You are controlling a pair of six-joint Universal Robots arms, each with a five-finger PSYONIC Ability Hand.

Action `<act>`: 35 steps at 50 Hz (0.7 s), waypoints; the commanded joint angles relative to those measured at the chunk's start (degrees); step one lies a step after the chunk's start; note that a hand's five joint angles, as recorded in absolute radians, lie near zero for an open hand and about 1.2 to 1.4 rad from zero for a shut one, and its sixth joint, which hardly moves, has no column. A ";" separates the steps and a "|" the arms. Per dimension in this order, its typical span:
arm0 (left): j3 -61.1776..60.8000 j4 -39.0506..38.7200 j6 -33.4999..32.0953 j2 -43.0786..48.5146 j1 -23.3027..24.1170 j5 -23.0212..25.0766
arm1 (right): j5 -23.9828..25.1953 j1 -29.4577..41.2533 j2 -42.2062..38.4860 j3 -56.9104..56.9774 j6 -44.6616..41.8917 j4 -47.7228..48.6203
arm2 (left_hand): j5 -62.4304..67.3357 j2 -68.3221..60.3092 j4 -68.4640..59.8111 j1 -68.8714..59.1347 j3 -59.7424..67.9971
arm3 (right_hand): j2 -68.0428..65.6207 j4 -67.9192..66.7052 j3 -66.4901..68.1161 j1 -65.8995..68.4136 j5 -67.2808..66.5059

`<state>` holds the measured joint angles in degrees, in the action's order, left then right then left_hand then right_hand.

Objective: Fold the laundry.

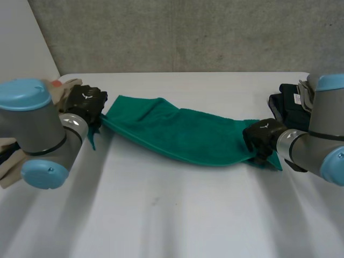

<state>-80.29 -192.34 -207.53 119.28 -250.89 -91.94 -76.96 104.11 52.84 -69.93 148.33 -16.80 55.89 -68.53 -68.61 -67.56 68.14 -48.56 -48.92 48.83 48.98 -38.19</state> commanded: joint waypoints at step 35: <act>-0.66 2.23 0.28 -2.91 -0.92 2.46 | 6.91 -5.24 2.62 -10.93 -2.61 9.15 | 14.11 -11.47 -11.39 -12.44 11.86 | 11.31 11.67 -11.58 -11.73 10.94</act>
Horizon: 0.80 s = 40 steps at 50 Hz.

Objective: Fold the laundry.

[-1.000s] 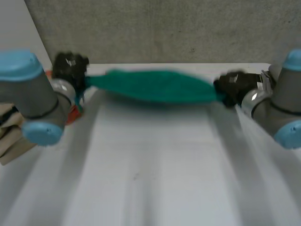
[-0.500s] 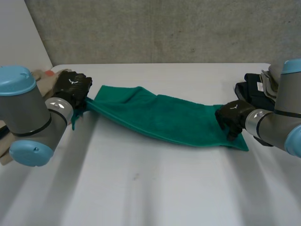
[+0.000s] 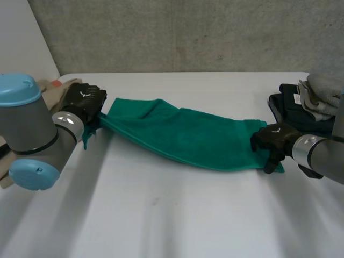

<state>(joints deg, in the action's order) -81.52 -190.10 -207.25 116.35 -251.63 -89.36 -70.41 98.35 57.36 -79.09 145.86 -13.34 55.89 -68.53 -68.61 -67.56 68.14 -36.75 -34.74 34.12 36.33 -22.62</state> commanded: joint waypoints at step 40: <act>5.65 35.42 -30.23 2.30 1.31 -4.59 | -10.36 -0.80 0.47 12.27 -30.21 -34.56 | 14.11 -11.47 -11.39 -12.44 11.86 | -43.25 -45.26 45.88 43.67 -47.38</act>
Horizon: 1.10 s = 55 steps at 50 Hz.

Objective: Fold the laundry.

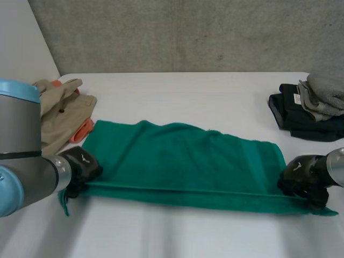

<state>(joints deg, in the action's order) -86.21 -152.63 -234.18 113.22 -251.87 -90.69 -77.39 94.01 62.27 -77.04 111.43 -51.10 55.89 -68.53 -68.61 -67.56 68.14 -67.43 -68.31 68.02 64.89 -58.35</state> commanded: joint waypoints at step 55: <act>9.66 -36.60 13.58 18.09 -5.65 2.27 | 3.30 3.37 -4.88 -0.30 31.84 42.92 | 5.92 -3.29 -3.20 -4.26 3.67 | -12.57 -11.69 11.98 15.11 -11.65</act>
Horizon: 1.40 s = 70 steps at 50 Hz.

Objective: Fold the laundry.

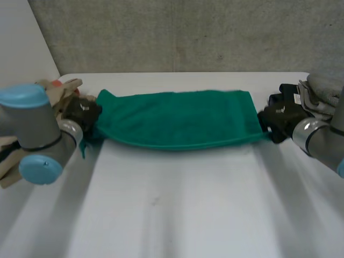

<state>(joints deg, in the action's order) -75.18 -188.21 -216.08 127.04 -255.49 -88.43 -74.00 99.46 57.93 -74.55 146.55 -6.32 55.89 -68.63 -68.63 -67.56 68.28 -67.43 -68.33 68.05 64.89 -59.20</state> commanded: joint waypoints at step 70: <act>21.56 20.86 -9.71 9.62 3.06 -13.16 | -4.04 -1.37 -9.24 6.78 -14.28 13.97 | 14.11 -11.37 -11.37 -12.44 11.72 | -12.57 -11.67 11.95 15.11 -10.80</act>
<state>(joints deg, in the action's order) -60.45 -168.39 -224.46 131.88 -252.96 -99.62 -76.25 96.98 52.99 -72.16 132.45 4.38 56.94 -68.48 -68.58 -66.39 68.14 -67.43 -68.33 68.06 64.89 -59.25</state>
